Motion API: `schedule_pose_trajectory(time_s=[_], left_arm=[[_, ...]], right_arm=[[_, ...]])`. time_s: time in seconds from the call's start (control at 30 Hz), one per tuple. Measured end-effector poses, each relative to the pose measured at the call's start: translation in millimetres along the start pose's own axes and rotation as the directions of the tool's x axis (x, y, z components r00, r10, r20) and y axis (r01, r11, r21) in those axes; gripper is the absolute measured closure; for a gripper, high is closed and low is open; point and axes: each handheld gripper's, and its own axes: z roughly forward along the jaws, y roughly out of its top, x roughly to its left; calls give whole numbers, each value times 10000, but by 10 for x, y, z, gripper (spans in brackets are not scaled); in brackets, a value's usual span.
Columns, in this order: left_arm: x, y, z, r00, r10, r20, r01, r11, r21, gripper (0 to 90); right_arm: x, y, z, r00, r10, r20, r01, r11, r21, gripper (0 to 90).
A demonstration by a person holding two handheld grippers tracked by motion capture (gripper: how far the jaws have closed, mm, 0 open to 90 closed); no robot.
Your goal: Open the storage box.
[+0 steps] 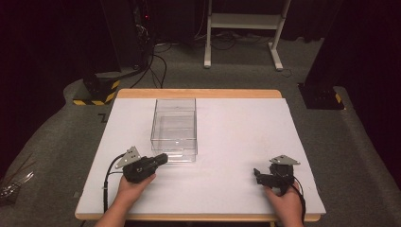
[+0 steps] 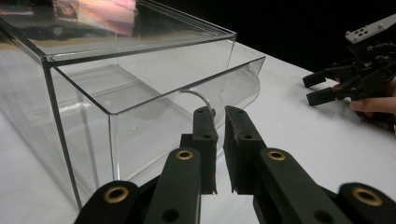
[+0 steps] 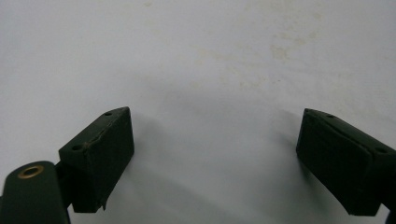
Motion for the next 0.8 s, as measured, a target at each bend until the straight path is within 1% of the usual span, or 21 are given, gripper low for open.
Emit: schedule_pose_trajectory(time_s=[0.07,0.2,0.23,0.47,0.63,0.8], left_arm=[[-15,-2,-8,10000,66,39,-66,10000,36,834],[-45,-16,-26,10000,1,85,-1,10000,38,835],[-52,-23,-33,9999,-70,120,70,10000,14,837],[-112,-53,-86,9997,-86,231,85,10000,26,839],[-170,-73,-134,9996,50,281,-53,9999,90,840],[-236,-101,-180,9994,67,342,-70,9999,102,842]], right_arm=[[0,0,0,10000,0,1,0,10000,1,113],[0,0,0,10000,0,0,0,10000,1,113],[0,0,0,10000,-2,0,2,10000,1,113],[0,0,0,10000,-1,-1,1,10000,0,113],[0,0,0,10000,1,0,-1,10000,1,113],[0,0,0,10000,0,-1,0,10000,1,113]])
